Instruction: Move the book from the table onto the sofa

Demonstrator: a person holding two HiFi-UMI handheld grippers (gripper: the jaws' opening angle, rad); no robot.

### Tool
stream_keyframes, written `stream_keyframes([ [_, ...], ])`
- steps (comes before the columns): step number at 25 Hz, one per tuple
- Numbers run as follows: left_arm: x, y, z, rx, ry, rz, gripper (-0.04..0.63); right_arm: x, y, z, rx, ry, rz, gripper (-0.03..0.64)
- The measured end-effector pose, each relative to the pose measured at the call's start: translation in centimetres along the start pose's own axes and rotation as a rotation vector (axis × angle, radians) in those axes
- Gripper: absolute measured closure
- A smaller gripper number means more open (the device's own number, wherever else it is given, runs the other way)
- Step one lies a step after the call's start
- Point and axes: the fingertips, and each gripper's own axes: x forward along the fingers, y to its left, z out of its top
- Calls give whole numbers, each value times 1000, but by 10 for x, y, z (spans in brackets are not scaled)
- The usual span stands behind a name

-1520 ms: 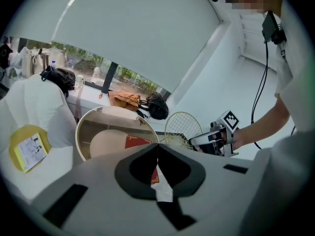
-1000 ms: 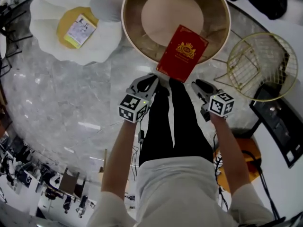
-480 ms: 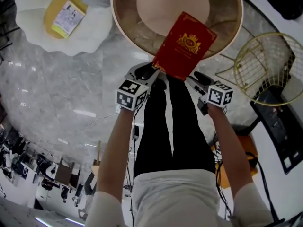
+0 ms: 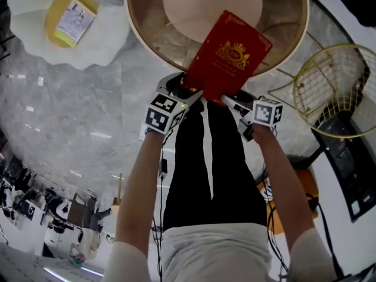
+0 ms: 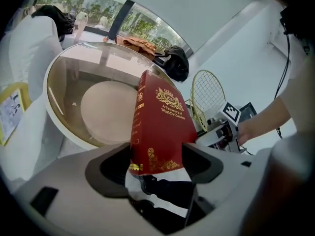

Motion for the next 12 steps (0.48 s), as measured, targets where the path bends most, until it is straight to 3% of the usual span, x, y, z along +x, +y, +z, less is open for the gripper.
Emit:
stream_keyframes([
  [7, 11, -3, -8, 34, 24, -2, 275, 20, 2, -3, 87, 23, 107, 239],
  [12, 18, -13, -16, 24, 41, -18, 276, 22, 3, -5, 68, 54, 123, 241],
])
